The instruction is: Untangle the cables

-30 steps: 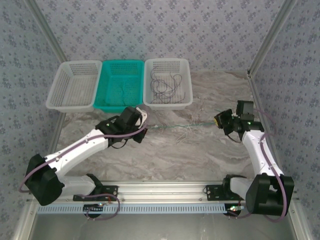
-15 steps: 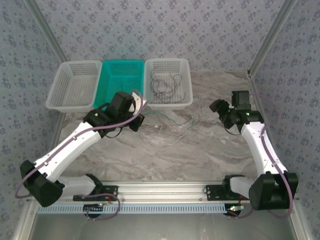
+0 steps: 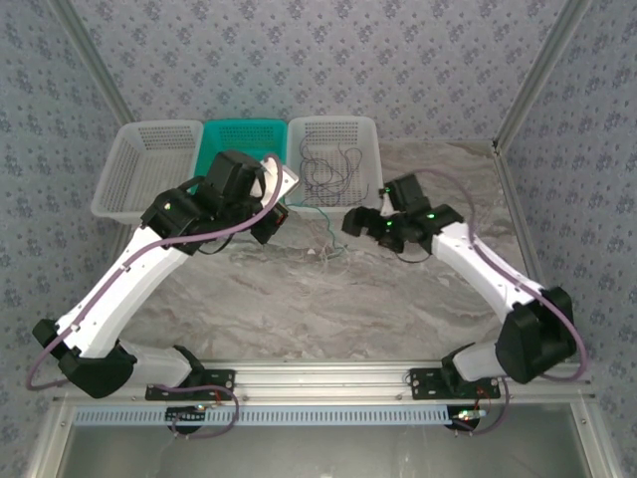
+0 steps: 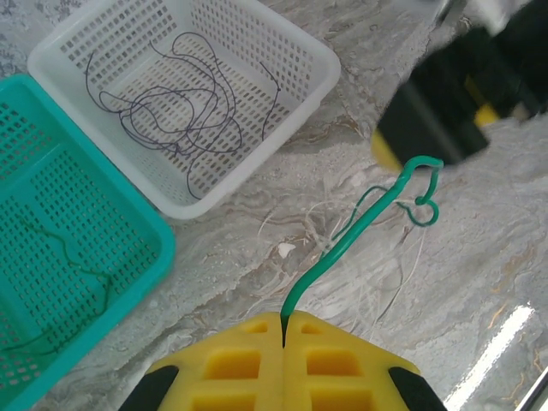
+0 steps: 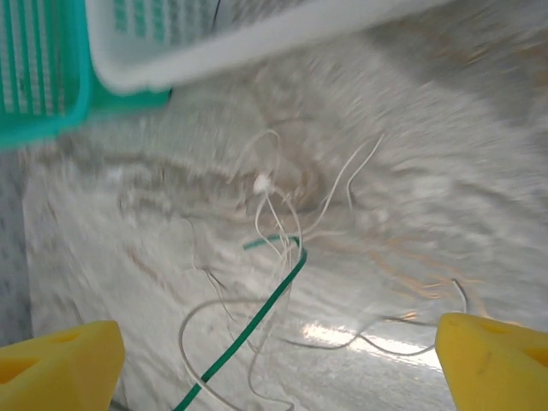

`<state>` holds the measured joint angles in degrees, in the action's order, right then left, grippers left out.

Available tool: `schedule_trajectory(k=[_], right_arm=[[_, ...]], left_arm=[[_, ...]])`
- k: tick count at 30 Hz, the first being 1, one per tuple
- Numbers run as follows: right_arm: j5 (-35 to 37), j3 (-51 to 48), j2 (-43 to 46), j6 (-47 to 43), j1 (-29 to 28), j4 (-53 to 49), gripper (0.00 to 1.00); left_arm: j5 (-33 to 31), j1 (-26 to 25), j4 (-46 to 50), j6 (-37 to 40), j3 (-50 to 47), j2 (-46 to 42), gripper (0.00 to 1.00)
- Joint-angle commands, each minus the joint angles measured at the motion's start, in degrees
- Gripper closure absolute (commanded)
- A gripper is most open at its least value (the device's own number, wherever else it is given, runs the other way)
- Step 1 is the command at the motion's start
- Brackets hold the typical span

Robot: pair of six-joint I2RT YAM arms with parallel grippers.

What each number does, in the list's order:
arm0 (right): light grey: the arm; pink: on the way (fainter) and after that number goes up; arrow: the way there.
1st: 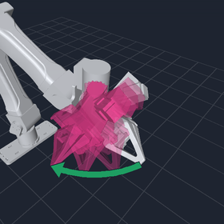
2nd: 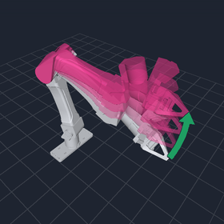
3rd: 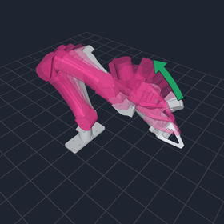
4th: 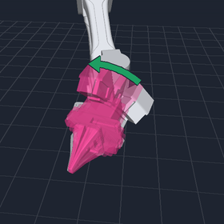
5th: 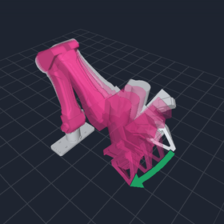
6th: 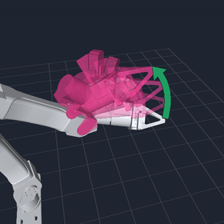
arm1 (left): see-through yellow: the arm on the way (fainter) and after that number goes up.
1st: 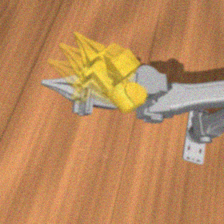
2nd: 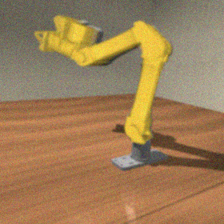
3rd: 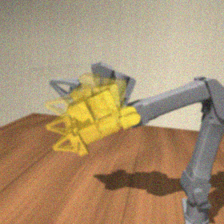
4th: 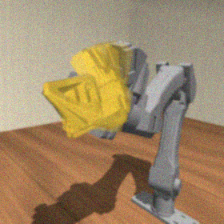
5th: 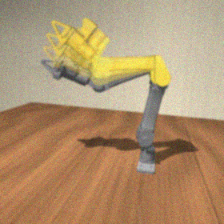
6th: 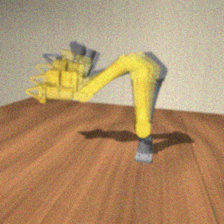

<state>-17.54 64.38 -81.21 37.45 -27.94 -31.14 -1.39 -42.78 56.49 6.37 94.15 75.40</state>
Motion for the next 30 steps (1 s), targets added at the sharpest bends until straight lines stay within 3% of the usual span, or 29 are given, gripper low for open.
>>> schedule_trajectory(k=[1,5,8,10,12,15,17,27,30], right_arm=[[-4.41,-1.35,-2.85,-9.29,-3.07,2.64,0.10],[-8.53,-4.44,-4.06,-14.83,-4.02,6.42,0.29],[-9.07,-5.38,-4.53,-19.04,-3.92,5.29,0.55],[-8.77,-6.36,-4.35,-20.42,-3.79,4.95,0.64],[-8.32,-7.27,-4.18,-21.18,-3.65,5.69,0.62],[-5.76,-8.52,-4.15,-20.51,-3.70,8.06,0.48],[-4.96,-9.34,-4.57,-20.01,-3.77,10.46,0.45],[0.91,-11.20,-13.21,-16.81,-3.72,15.46,0.56],[0.89,-13.22,-10.98,-14.50,-2.70,17.65,0.49]], left_arm=[[-1.05,-0.19,0.77,-2.44,0.17,-0.54,1.00],[-1.29,-0.12,-0.16,-3.45,-1.20,-1.56,1.00],[-2.69,-0.18,-0.24,-4.06,-1.93,-2.04,1.00],[-3.50,-0.07,-0.34,-4.38,-2.55,-2.39,1.00],[-3.47,-0.06,-0.63,-4.42,-3.16,-2.79,1.00],[-2.60,-0.10,-0.70,-4.02,-3.29,-3.23,1.00],[-1.72,-0.03,-1.29,-3.23,-3.10,-3.82,1.00],[3.80,3.58,-10.26,-4.98,-0.02,-9.10,1.00],[1.61,4.25,-11.42,-6.16,1.01,-9.82,1.00]])
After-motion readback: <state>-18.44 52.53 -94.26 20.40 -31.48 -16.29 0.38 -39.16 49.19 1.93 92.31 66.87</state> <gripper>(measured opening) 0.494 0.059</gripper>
